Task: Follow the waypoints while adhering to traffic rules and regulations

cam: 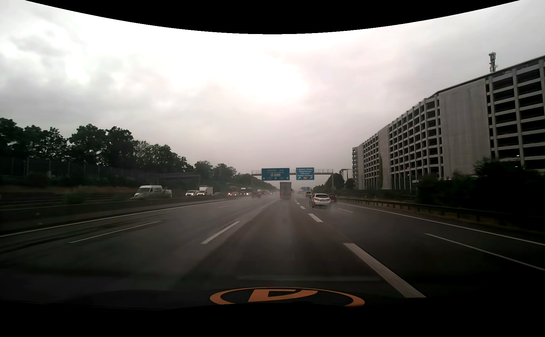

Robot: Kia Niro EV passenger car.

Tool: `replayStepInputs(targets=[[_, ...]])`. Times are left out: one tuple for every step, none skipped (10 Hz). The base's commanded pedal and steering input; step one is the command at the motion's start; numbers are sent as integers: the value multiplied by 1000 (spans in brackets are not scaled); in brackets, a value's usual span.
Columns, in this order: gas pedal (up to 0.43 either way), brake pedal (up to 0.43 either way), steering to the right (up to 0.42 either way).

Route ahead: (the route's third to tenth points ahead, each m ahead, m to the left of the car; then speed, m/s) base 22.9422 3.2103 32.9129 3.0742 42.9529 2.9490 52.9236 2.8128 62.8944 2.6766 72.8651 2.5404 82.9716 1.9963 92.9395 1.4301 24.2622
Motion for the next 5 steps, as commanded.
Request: replayStepInputs(targets=[[150, 0, 4], [150, 0, 4], [150, 0, 4], [150, 0, 4], [150, 0, 4]])
